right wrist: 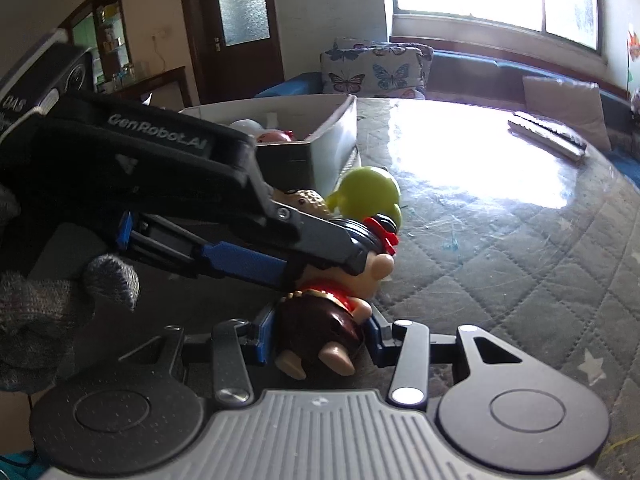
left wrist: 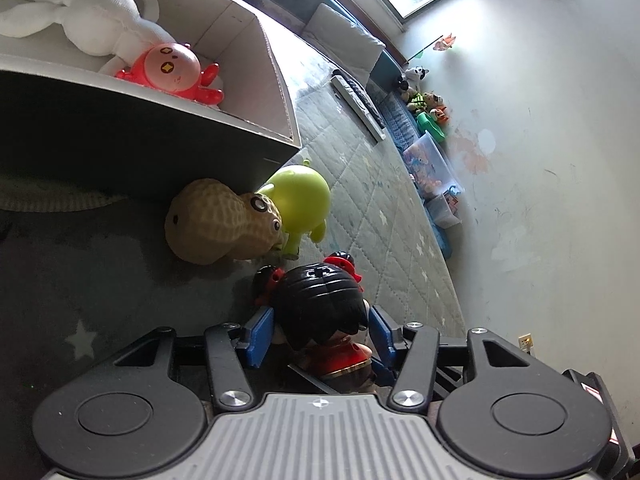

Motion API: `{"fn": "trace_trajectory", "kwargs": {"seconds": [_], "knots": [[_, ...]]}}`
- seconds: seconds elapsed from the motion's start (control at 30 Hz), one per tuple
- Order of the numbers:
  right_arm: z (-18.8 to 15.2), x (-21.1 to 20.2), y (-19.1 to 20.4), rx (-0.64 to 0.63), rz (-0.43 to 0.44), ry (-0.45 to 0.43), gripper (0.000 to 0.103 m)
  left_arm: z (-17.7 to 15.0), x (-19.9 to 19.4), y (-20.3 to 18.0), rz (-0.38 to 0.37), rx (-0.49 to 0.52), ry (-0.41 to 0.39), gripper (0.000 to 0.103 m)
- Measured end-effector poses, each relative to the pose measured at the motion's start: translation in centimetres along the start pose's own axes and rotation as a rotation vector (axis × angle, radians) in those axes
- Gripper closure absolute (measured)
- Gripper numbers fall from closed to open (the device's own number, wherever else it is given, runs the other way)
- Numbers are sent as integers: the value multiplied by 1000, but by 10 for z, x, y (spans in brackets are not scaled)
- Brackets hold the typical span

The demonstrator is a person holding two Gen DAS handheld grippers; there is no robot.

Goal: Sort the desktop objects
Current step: 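Lift the doll with both grippers toward the white box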

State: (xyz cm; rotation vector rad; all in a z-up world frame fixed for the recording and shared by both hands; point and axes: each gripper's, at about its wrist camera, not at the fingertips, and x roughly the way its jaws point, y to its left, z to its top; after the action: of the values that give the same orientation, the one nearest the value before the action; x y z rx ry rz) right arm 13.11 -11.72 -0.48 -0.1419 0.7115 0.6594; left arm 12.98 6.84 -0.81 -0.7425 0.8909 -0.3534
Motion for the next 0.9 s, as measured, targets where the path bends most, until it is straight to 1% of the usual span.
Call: {"fn": "trace_trajectory", "kwargs": {"seconds": [0.23, 0.4, 0.47, 0.6, 0.77, 0.9], "knots": [[9, -12, 11, -22, 19, -35, 59, -2, -25, -6, -17, 29, -44, 48], [24, -22, 27, -65, 32, -80, 59, 3, -55, -14, -19, 46, -108, 48], [38, -22, 36, -89, 44, -103, 59, 7, -67, -17, -13, 50, -139, 48], [65, -16, 51, -135, 70, -132, 59, 23, -91, -16, -2, 48, -206, 48], [99, 3, 65, -187, 110, -147, 59, 51, -114, -2, 18, 25, -275, 48], [130, 32, 77, -213, 140, -137, 59, 80, -122, 20, 29, -12, -305, 48]]}}
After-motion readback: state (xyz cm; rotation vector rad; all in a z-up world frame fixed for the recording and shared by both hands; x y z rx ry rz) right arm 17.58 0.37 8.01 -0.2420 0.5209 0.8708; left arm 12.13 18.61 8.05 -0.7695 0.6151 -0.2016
